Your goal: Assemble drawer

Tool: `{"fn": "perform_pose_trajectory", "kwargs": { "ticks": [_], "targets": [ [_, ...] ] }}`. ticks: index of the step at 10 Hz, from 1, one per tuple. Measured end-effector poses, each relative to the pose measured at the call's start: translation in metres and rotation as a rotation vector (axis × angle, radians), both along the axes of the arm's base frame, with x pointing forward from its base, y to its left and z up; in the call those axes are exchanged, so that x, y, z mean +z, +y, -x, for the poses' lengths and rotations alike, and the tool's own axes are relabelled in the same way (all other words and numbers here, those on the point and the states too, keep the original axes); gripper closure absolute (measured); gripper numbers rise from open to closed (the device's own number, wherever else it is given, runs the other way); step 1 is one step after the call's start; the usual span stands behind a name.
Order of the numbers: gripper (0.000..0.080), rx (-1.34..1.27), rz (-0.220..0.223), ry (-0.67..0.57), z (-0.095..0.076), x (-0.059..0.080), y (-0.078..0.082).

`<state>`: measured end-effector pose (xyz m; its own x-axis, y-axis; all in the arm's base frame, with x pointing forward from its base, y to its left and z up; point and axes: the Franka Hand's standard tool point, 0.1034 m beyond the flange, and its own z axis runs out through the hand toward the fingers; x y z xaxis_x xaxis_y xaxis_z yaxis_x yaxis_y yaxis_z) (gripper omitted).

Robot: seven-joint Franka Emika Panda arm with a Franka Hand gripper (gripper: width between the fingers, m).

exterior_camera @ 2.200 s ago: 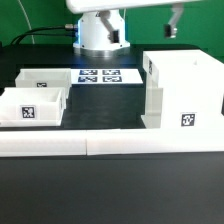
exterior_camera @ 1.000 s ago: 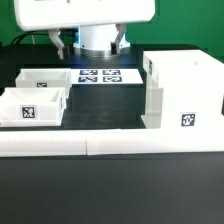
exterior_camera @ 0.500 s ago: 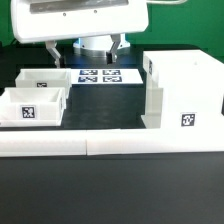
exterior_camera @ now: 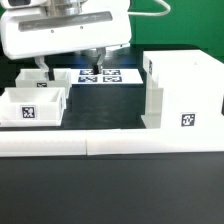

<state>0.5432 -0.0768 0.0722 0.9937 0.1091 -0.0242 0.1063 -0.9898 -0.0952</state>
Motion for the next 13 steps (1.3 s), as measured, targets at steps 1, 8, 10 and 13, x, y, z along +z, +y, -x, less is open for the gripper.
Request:
{"fn": "perform_pose_trajectory", "kwargs": {
  "ticks": [1,8,10,13],
  "targets": [
    [0.0151,0.001,0.000,0.009,0.003,-0.005,-0.002],
    [0.0151,-0.060,0.024,0.002,0.014,-0.014,-0.019],
    [0.0151,-0.078,0.040,-0.007,0.024,-0.024,-0.019],
    [0.0151,-0.080,0.064,-0.016,0.027,-0.045,-0.025]
  ]
}}
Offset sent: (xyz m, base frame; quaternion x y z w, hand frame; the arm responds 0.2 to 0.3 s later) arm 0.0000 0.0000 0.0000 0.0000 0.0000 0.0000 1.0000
